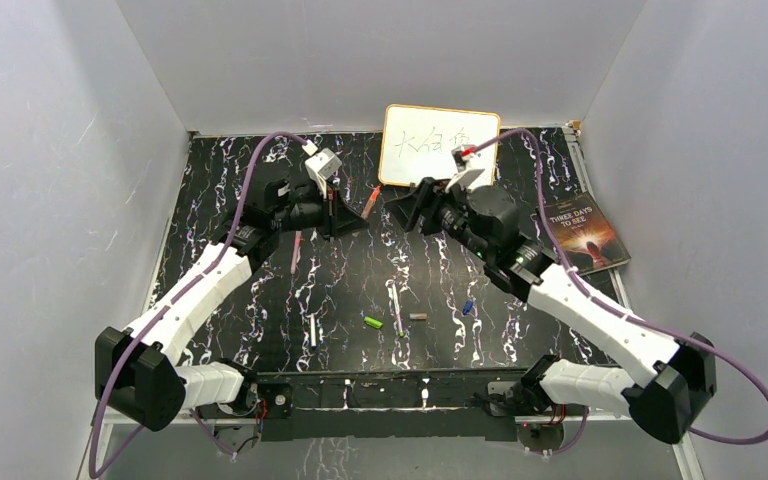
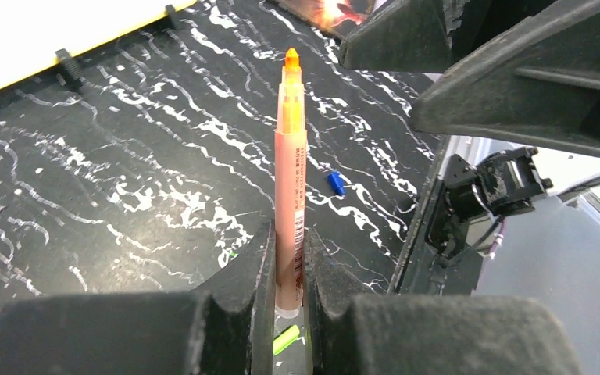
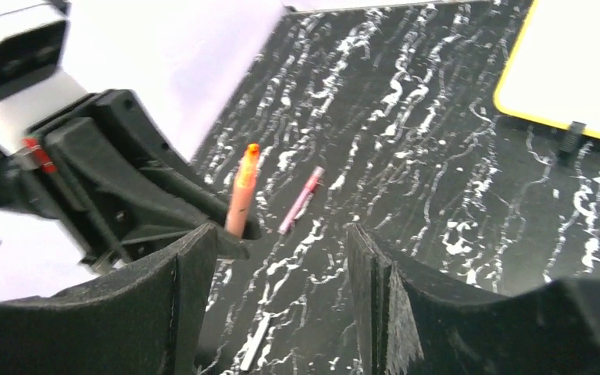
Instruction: Insert the pens into the pen caps
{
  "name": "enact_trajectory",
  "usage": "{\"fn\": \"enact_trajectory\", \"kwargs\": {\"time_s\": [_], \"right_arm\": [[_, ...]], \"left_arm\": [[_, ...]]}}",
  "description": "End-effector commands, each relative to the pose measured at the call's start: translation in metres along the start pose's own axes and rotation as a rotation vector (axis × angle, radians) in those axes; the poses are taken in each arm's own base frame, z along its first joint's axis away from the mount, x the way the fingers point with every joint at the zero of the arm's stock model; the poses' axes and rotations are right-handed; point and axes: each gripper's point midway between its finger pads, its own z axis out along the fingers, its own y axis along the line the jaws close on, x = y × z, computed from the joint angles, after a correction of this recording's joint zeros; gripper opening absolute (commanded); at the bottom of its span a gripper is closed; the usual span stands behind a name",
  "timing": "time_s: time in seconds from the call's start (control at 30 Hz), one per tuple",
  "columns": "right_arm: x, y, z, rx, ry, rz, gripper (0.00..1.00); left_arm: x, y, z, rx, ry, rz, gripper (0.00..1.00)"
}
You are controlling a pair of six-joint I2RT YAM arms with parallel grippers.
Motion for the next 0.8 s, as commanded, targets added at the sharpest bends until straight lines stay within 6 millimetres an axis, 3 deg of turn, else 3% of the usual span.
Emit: {"fn": "enact_trajectory", "kwargs": {"time_s": [0.0,0.03,0.1,0.17,0.23,0.33,0.47,0.6,0.77], "right_arm": [[0.032,-0.041,0.004,0.208,0.214,-0.099,0.59],[0.052,-0.057,0.0,0.264,0.297,-0.098,0.57],[0.093,-0.079,-0.014,0.341,0.449,-0.07,0.41],[0.128,-0.091,-0.034,0.38,0.583,-0.038,0.21],[0.148,-0.097,-0.055,0.417,0.646,0.018,0.0],[0.171,-0.093,-0.08,0.387,0.691,0.102,0.0],[0.206,-0.102,-0.108,0.412,0.779,0.172,0.0],[0.234,-0.107,-0.122,0.413,0.849,0.214,0.0],[0.248,-0.112,-0.121,0.399,0.866,0.223,0.0]], "left_arm": [[-0.008,0.022,-0.007,-0.166,0.0,0.005,0.0],[-0.006,0.028,-0.009,-0.205,0.015,0.002,0.0],[-0.002,0.035,-0.012,-0.241,0.042,0.01,0.0],[-0.001,0.034,-0.014,-0.245,0.047,0.011,0.0],[0.002,0.031,-0.015,-0.236,0.042,0.011,0.0],[0.002,0.03,-0.015,-0.227,0.028,0.011,0.0],[0.0,0.029,-0.012,-0.216,0.032,0.006,0.0],[-0.001,0.029,-0.012,-0.21,0.034,0.004,0.0],[0.001,0.028,-0.015,-0.219,0.034,0.007,0.0]]}}
